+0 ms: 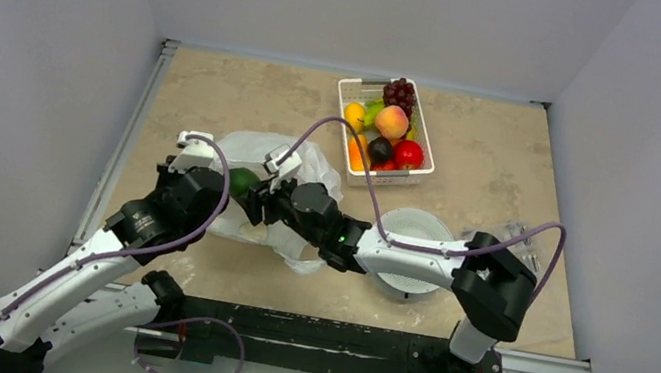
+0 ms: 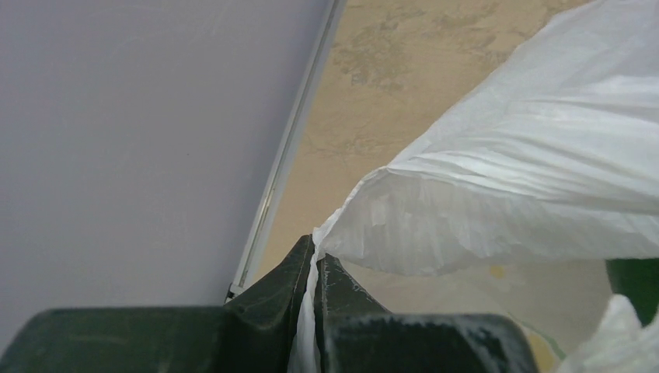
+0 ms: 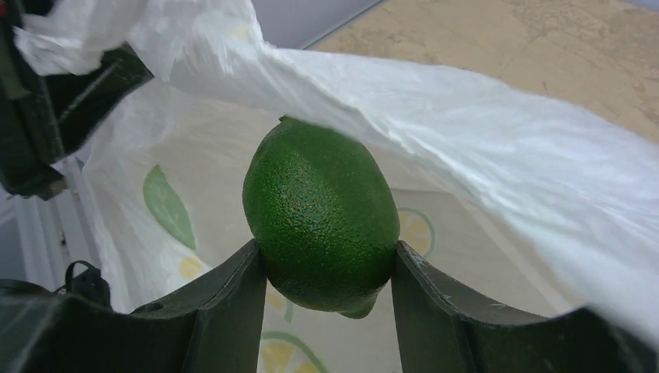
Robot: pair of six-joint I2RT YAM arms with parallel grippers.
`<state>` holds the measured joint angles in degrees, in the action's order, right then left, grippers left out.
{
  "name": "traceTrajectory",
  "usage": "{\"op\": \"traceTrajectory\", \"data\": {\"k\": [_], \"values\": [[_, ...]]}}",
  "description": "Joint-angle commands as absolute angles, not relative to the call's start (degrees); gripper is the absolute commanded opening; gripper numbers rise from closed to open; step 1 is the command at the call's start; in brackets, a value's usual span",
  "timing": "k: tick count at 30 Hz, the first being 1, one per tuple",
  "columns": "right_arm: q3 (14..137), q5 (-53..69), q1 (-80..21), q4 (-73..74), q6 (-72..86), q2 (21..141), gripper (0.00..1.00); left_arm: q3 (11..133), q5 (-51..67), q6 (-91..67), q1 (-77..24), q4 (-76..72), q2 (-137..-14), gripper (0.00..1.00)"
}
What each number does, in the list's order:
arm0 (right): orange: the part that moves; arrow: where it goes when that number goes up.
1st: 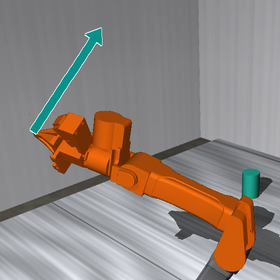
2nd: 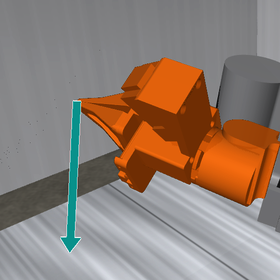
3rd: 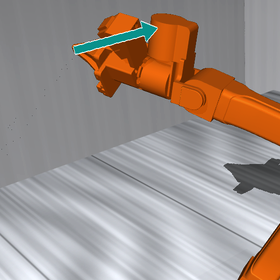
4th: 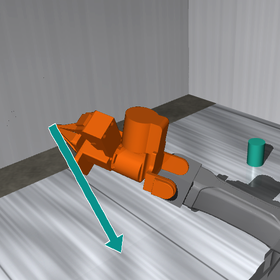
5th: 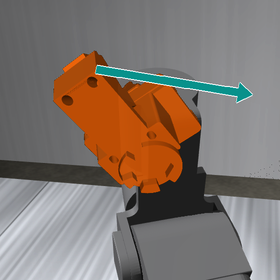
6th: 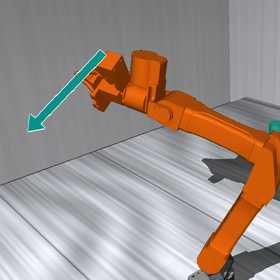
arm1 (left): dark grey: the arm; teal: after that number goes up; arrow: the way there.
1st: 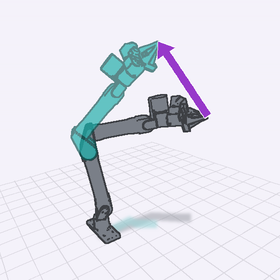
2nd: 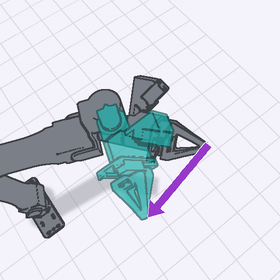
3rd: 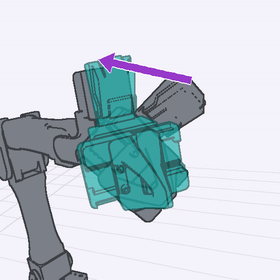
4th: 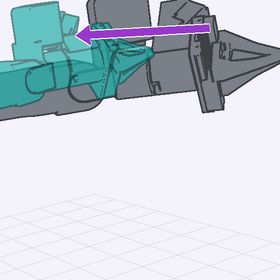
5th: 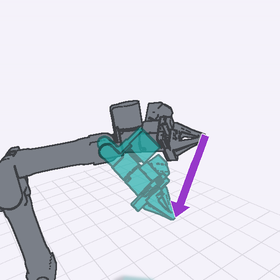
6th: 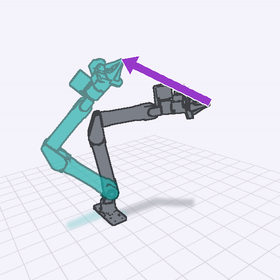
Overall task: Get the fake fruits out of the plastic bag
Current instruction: Take out the fake fruit from the plastic bag, then place the plastic bag at the center of the board.
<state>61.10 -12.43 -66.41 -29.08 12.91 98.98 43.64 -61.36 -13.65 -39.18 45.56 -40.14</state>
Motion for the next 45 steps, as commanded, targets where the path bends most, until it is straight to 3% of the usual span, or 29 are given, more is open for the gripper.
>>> {"op": "traceTrajectory", "data": {"k": [1,14,29,39,40,42,45], "values": [[62.4,-10.9,-65.7,-28.9,15.0,94.4,0.00,46.8,-68.4,-19.2,-37.4,49.8,-40.8,0.00],[65.5,-0.2,-58.2,-26.1,21.8,83.4,0.00,46.5,-66.6,-17.9,-37.1,49.4,-36.6,0.08],[79.7,15.9,-57.2,-28.6,34.1,100.5,0.00,45.9,-59.1,-14.1,-37.2,46.5,-35.5,0.05],[75.9,12.4,-56.2,-19.1,29.5,92.6,0.00,47.2,-68.0,-19.5,-37.2,51.0,-35.1,0.07],[75.3,9.9,-55.9,-17.2,27.8,90.7,0.00,47.3,-68.0,-19.7,-37.2,51.2,-35.2,0.11],[74.2,5.6,-54.4,-13.8,25.2,87.5,0.00,47.4,-67.3,-20.8,-37.2,51.8,-35.7,0.44],[72.6,3.0,-50.4,-10.3,23.2,83.7,0.00,49.4,-63.4,-25.7,-37.2,55.5,-36.5,0.72]]}}
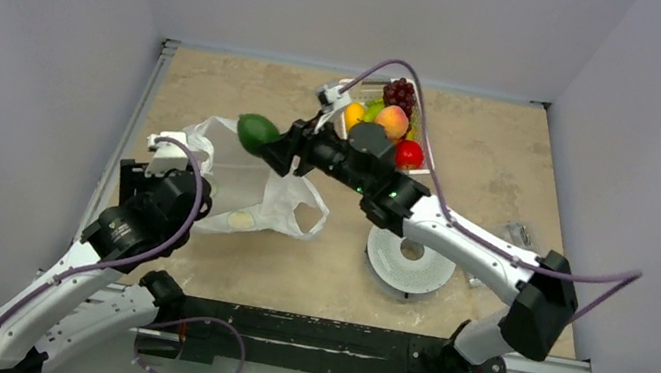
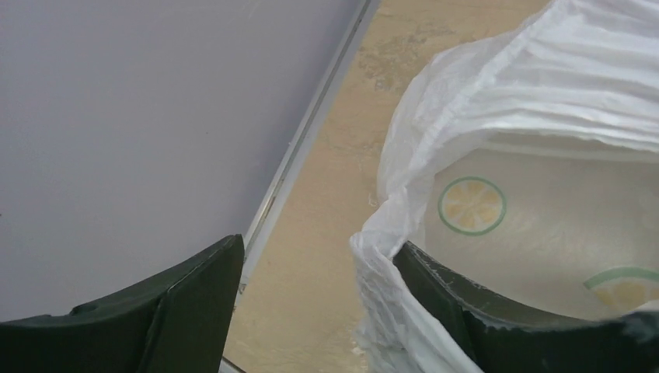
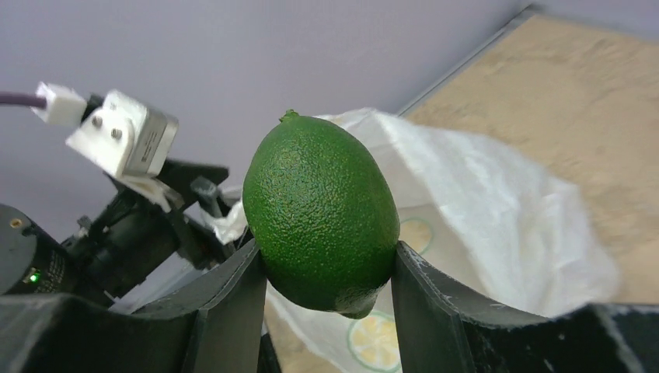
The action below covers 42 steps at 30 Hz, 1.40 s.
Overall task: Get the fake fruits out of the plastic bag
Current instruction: Place the plastic bag at the center of the board.
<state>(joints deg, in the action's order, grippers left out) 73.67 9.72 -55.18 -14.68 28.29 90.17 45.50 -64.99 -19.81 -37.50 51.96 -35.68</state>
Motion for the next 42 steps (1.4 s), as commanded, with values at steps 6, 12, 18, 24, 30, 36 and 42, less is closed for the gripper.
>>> {"op": "traceTrajectory", "data": {"k": [6,12,18,24,30,36,42], "values": [[68.8,0.3,-41.6,-6.1,20.2,76.6,0.00,62.8,-49.1,-49.9,-37.2,80.0,-39.4,1.00],[69.1,-8.5,-35.0,-1.7,18.8,77.9,0.00,63.4,-23.5,-55.5,-37.2,78.9,-25.8,1.00],[68.8,-10.5,-29.3,-0.1,20.7,83.5,0.00,58.0,-6.9,-58.1,-37.2,68.5,-9.5,1.00],[73.3,-3.7,-28.7,3.1,19.1,90.8,0.00,55.4,0.3,-57.4,-37.2,64.6,-8.1,1.00],[72.8,-0.1,-28.8,0.9,19.3,91.0,0.00,59.5,3.1,-53.4,-37.3,60.3,-23.4,0.92],[72.9,-0.1,-28.8,1.6,19.3,90.1,0.00,85.1,-21.7,-35.5,-36.8,78.3,-46.8,0.71],[73.2,1.6,-28.8,1.2,19.7,89.9,0.00,108.7,-27.6,-18.3,-23.8,82.4,-64.2,0.71]]}}
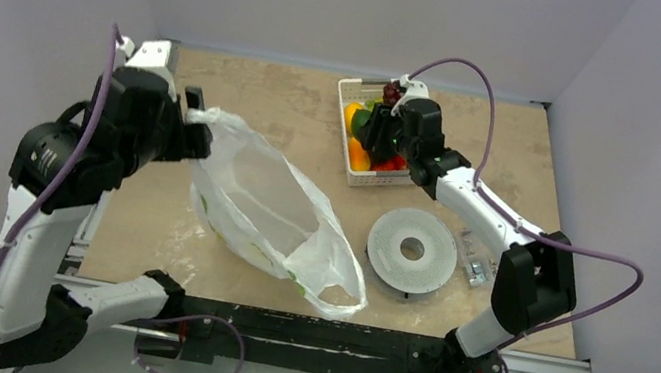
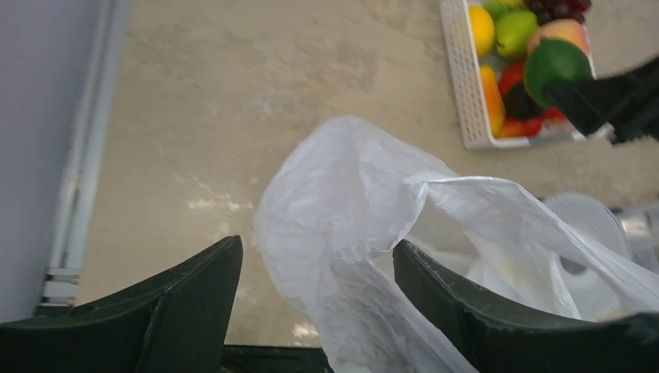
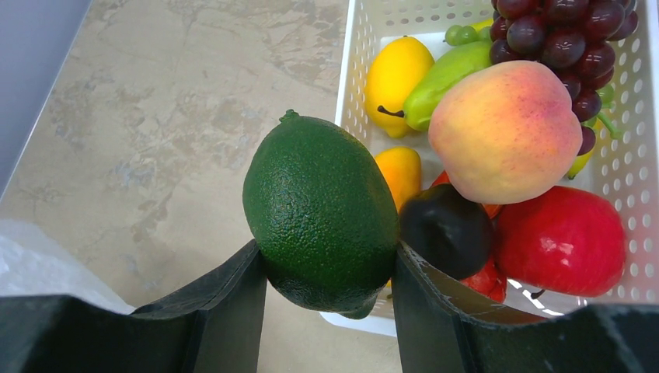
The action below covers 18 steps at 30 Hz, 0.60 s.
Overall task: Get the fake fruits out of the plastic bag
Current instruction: Place the plastic bag at the center of the board.
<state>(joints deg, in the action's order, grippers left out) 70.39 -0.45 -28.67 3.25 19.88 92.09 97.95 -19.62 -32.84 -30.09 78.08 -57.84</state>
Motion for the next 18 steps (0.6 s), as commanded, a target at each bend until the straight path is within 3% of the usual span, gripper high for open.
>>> {"op": "traceTrajectory", "data": {"k": [1,4,8,12,18], "values": [[73.2,1.8,-28.8,1.3,19.8,89.8,0.00,109.6,-27.6,-18.2,-22.9,82.7,-65.9,0.73],[72.3,2.4,-28.8,0.7,19.9,89.3,0.00,105.0,-22.4,-24.5,-22.1,84.3,-65.8,0.79],[71.2,2.7,-28.8,0.3,20.2,89.4,0.00,85.2,-3.1,-38.3,-22.0,77.6,-56.9,0.89],[71.1,3.3,-28.8,0.3,20.3,89.8,0.00,65.3,9.8,-50.6,-22.0,67.2,-45.3,0.91],[70.7,4.0,-28.8,-1.2,20.6,89.8,0.00,49.7,25.4,-61.0,-22.1,57.8,-38.5,0.91]]}}
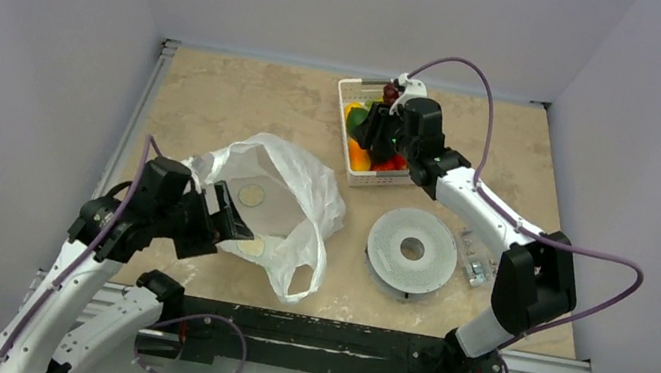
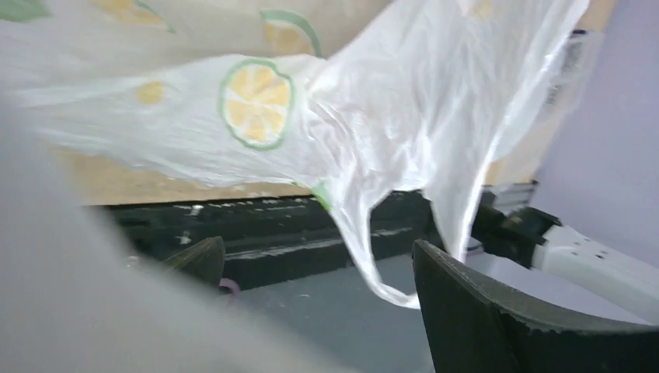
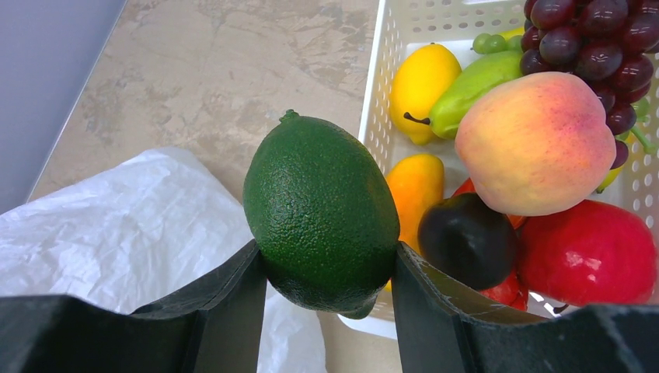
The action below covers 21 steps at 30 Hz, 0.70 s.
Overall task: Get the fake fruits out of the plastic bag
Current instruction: Place the plastic bag at the center of the board.
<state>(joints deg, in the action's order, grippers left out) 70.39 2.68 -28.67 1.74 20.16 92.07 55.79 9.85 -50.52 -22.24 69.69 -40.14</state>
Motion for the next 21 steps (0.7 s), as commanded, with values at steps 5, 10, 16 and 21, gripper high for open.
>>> {"op": "traceTrajectory", "data": {"k": [5,10,16,21], "values": [[69.6,4.2,-28.9,-1.6,20.7,88.8,0.00,47.0,26.3,-62.5,-22.1,63.8,-40.9,0.93],[70.6,3.3,-28.9,-0.4,20.0,89.6,0.00,53.0,24.5,-61.1,-22.0,70.7,-37.1,0.96],[71.3,3.0,-28.9,-0.5,19.8,88.7,0.00,53.7,35.3,-63.1,-22.1,68.4,-27.4,0.94],[71.6,2.5,-28.9,-0.8,19.7,89.2,0.00,62.2,33.2,-55.3,-22.1,71.6,-23.4,0.91]]}}
